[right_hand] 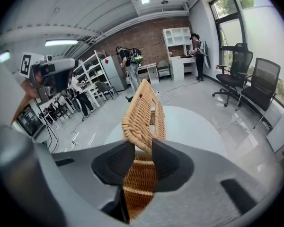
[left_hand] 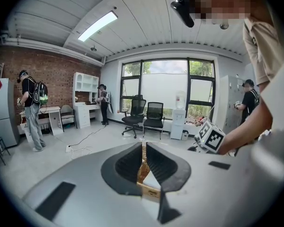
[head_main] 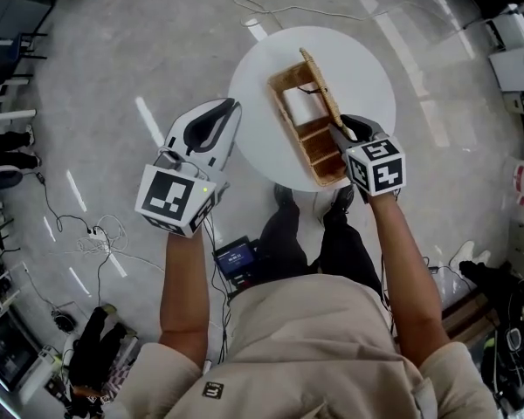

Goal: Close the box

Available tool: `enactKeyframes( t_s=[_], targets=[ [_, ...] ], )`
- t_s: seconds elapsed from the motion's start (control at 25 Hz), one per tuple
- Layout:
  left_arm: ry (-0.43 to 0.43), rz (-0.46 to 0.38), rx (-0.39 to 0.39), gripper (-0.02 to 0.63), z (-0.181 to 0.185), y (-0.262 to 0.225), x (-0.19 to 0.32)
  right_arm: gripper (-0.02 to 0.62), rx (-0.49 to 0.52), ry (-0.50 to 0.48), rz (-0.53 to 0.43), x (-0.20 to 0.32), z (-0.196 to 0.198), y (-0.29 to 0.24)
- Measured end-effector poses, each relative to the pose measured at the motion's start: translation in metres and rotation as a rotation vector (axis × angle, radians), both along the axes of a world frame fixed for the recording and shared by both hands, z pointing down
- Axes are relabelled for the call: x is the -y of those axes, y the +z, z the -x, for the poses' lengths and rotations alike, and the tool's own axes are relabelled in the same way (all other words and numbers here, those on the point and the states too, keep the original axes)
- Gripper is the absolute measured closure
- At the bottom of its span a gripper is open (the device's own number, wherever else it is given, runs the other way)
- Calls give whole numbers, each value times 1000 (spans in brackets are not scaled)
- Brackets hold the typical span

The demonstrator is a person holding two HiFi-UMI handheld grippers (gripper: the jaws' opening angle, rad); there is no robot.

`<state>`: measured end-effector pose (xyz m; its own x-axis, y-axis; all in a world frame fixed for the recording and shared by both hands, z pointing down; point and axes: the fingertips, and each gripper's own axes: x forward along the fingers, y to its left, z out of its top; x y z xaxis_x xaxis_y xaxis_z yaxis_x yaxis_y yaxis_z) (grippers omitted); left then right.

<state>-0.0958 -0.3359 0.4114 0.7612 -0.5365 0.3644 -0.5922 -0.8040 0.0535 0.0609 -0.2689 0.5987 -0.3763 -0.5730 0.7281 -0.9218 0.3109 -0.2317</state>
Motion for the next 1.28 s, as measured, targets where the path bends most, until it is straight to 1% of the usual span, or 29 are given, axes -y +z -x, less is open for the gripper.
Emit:
enactKeyframes(
  t_s=[0.2,0.44,0.68,0.92,1.12,1.28],
  targets=[
    [1,-19,-15,583,10,-5,-10,489,-71,-75,14,-5,11,3],
    [-10,-30,-13,583,6,-26,-16,480,-152,-174,38,-5,11,5],
    [-17,-48,-16,583,1,-50,-19,454,-209,-290,81,-6,14,12],
    [-1,-91,-7,583,6,-75,-25,447,-228,-371,138,-11,19,12],
    [0,-130,-9,583,11,-99,-30,436,-263,-464,187,-15,29,12],
    [8,-153,-11,583,8,-116,-33,433,-233,-511,207,-19,37,7]
  ],
)
